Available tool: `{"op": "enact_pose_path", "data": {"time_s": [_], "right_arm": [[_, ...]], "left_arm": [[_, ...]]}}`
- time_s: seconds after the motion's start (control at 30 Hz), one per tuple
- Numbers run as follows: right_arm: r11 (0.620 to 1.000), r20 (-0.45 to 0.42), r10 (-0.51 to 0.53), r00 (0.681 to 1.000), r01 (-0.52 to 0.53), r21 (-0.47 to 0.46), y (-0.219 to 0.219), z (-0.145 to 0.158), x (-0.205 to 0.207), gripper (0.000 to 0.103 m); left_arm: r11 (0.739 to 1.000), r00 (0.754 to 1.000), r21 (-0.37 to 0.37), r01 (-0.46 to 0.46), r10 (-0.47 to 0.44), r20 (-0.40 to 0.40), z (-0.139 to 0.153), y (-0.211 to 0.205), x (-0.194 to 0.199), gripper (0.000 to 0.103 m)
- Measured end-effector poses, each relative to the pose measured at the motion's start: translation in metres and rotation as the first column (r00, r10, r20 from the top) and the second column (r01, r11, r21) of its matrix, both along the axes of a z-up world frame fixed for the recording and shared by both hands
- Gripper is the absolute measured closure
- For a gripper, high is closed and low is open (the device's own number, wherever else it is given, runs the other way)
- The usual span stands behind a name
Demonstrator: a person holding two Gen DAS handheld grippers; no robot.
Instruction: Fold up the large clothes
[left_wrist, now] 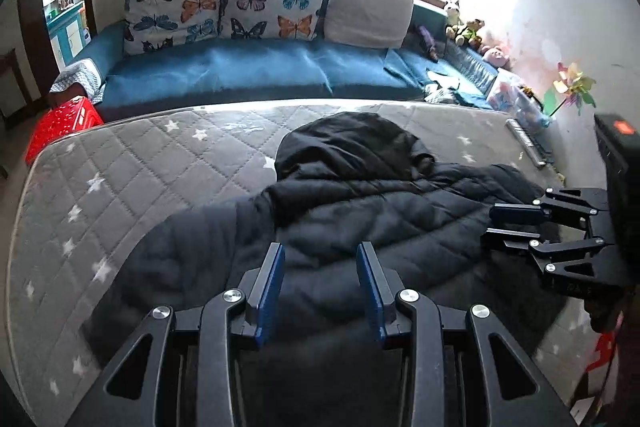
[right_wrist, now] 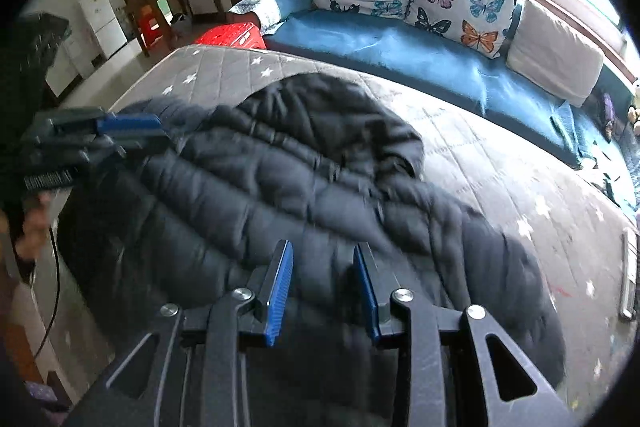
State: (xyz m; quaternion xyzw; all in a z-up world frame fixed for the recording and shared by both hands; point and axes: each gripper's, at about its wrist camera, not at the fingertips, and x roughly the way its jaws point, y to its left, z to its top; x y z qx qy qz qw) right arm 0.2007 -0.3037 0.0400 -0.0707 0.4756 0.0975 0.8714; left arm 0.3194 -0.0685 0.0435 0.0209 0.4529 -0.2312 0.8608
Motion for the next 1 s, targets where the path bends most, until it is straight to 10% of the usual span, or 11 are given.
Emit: {"op": "enact_pose_path", "data": {"time_s": [0.37, 1.0], "right_arm": [[0.996, -0.100, -0.088, 0.991, 0.088, -0.013, -0.037, -0.003, -0.059, 0.067], [0.992, -0.171, -0.121, 0.978, 0.125, 0.016, -0.068, -0.037, -0.062, 0.057]], "left_arm": [[0.997, 0.998, 0.044, -0.063, 0.064, -0.015, 0.001, 0.067, -0.088, 0.062], [0.997, 0.991, -0.039, -0.062, 0.057, -0.123, -0.042, 0.094, -0.084, 0.063]]}}
